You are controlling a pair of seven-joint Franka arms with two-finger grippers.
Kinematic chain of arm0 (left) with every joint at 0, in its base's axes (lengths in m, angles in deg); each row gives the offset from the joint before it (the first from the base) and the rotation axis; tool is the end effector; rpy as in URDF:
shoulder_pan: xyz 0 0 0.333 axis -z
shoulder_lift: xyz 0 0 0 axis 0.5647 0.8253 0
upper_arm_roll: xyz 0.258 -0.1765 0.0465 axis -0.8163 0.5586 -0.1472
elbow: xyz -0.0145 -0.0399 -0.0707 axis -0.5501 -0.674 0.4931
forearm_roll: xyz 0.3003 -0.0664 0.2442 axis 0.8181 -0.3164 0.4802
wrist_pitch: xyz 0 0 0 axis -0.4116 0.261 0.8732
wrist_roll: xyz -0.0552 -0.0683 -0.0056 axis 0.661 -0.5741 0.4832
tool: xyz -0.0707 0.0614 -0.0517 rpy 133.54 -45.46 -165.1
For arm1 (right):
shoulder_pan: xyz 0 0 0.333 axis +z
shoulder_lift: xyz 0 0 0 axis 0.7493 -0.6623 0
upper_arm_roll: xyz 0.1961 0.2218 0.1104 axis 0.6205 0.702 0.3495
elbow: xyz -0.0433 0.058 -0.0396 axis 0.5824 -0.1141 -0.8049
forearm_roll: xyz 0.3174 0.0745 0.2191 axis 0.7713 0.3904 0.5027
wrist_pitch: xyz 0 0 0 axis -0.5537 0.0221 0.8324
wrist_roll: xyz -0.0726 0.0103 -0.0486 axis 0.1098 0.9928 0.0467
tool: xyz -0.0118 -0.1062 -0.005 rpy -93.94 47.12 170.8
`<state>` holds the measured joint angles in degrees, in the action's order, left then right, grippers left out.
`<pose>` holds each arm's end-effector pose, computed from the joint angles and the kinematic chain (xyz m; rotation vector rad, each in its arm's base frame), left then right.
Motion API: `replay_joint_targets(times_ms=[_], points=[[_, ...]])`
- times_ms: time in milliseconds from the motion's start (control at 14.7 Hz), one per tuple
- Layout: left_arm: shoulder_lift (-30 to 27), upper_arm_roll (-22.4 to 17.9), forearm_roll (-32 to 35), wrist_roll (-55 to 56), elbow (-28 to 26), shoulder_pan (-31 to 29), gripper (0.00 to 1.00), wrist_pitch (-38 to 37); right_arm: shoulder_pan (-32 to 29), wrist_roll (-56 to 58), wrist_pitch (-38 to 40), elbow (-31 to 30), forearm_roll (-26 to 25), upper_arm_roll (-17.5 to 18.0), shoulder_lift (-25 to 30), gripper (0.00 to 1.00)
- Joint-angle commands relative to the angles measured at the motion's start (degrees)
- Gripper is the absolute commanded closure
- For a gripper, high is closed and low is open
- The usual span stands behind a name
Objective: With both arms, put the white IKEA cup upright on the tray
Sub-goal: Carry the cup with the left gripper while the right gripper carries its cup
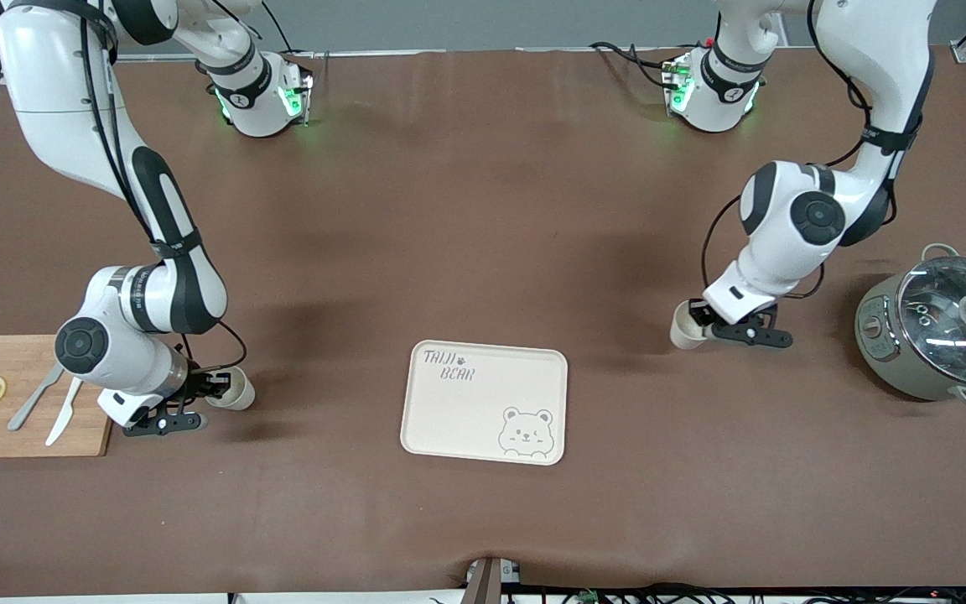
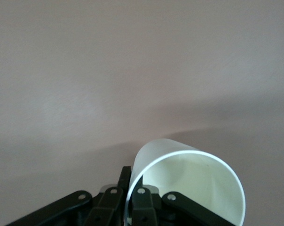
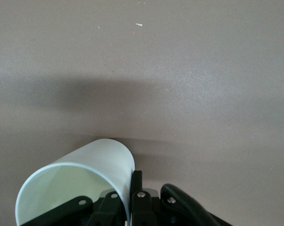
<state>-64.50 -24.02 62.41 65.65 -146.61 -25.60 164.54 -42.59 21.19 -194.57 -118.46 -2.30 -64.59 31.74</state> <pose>0.5641 -0.1469 0.2766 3.0860 -0.2230 0.1912 0.6788 0.0140 0.2165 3.1215 0.1863 0.0000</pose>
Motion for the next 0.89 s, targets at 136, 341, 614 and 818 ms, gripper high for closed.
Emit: replay_joint_targets(times_ms=[136, 341, 614, 818], points=[[8.5, -0.2, 0.1, 15.3, 13.1, 7.5, 1.00, -4.6, 0.0, 0.5, 0.4, 1.2, 0.2, 0.3, 0.2, 1.00], [13.6, -0.2, 0.2, 23.1, 18.4, 11.2, 1.00, -4.6, -0.4, -0.1, 7.9, 5.4, 0.5, 2.0, 0.7, 1.00], [20.2, -0.2, 0.1, 32.4, 27.0, 14.7, 1.00, -4.6, 0.3, -1.5, 20.3, 14.0, 7.7, 1.9, 0.7, 1.00], [22.3, -0.2, 0.1, 36.7, 30.3, 16.1, 1.00, -4.6, 3.3, -12.4, 23.8, 17.7, 7.8, 2.0, 0.7, 1.00]])
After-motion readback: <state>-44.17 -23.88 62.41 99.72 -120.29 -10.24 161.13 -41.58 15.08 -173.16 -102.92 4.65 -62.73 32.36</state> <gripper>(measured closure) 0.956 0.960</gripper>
